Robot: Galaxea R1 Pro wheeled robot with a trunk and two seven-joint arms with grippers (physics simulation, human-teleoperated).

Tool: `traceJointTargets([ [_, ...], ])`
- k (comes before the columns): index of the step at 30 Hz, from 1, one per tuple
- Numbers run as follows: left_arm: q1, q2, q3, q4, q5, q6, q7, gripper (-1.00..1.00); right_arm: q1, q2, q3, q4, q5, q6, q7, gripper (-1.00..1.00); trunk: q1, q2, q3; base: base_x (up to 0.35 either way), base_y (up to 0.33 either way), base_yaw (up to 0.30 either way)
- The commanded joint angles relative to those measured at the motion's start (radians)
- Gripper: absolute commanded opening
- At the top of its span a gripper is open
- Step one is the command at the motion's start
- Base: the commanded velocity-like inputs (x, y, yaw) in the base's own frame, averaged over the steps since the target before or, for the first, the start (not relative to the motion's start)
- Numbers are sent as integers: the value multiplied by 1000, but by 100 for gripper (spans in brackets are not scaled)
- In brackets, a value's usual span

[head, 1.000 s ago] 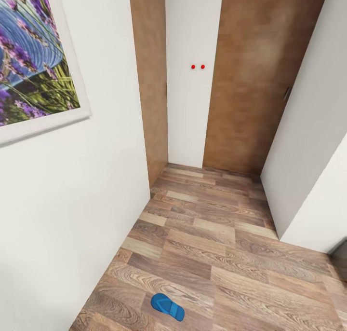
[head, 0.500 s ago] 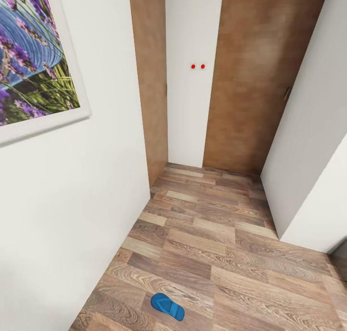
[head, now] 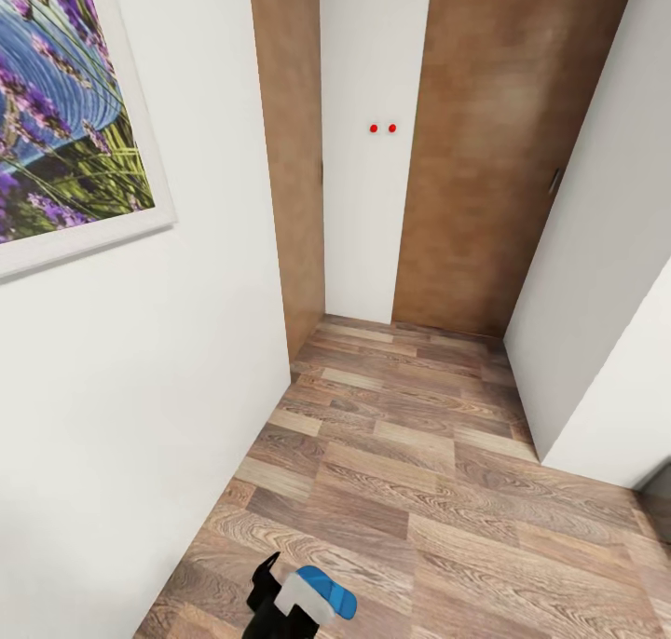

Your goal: In the bedroom, move the book from the bed onto either nightstand, and place the two sandals side by side next to the bed.

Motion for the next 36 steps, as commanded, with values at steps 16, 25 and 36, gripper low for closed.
traceJointTargets([
  [16, 1, 63, -30, 26, -132, 7, -1, 100, 0, 0, 1, 0, -2, -3, -2, 100, 0, 0, -1, 0, 0, -7],
  [25, 1, 64, -35, 28, -133, 8, -1, 100, 0, 0, 1, 0, -2, -3, -2, 100, 0, 0, 1, 0, 0, -230],
  [36, 1, 67, -33, 32, -133, 6, -45, 100, 0, 0, 1, 0, -4, -3, -2, 100, 0, 0, 5, 0, 0, -281],
])
